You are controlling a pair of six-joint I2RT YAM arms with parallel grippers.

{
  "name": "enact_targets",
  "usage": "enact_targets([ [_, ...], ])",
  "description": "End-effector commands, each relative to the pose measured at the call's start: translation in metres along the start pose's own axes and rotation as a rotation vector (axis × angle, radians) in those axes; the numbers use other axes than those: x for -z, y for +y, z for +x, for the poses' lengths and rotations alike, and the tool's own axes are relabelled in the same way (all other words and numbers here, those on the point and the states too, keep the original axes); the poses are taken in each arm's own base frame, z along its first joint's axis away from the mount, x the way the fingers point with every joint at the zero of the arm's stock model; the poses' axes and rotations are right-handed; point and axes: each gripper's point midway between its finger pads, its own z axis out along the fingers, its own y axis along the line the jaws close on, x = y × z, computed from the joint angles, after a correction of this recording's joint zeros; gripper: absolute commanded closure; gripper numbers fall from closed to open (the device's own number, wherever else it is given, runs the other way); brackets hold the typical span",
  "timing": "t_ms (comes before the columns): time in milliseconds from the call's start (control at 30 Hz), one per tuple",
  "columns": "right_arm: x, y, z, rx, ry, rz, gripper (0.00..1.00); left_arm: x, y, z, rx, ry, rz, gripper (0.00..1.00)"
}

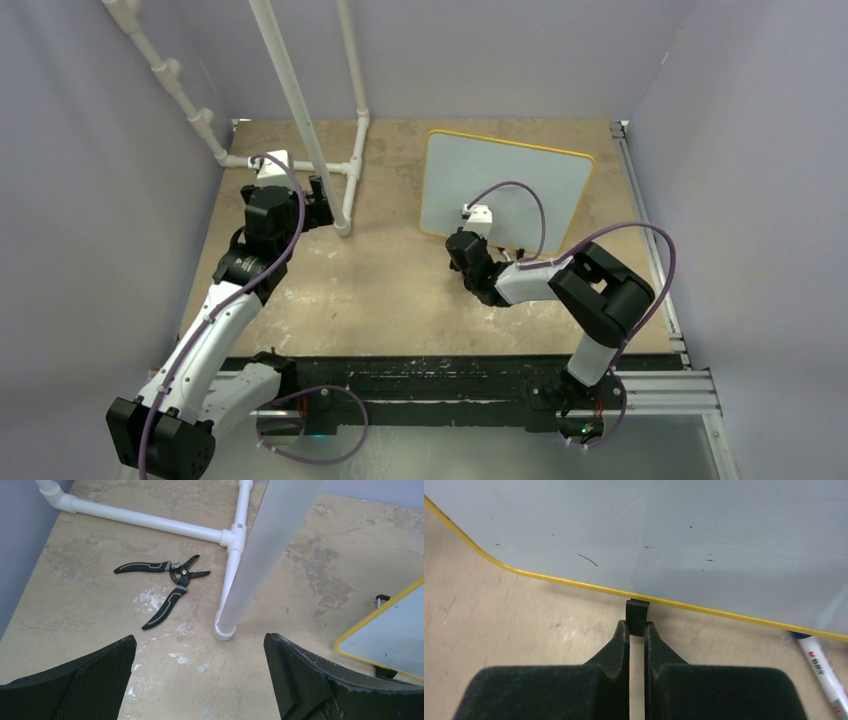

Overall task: Write a sentence on the whiteboard
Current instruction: Move the whiteboard stand to the center of the board.

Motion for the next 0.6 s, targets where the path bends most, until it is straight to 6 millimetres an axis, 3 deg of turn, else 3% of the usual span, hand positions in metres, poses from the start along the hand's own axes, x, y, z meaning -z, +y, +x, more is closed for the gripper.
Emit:
enact_targets([
  [0, 0.029, 0.056, -0.034, -0.007, -0.123, -0.223, 1.00, -0.003, 0.000, -0.001, -0.011, -0.008, 0.004, 0.02],
  [167, 0.053, 0.079, -0.021, 0.062, -0.116, -0.325, 1.00, -0.004, -0.001, 0.001, -0.016, -0.002, 0.008, 0.02],
  [567, 0.098, 0.115, 0.023, 0.213, -0.070, -0.512, 1.00, -0.006, -0.004, 0.004, -0.026, 0.007, 0.021, 0.02],
])
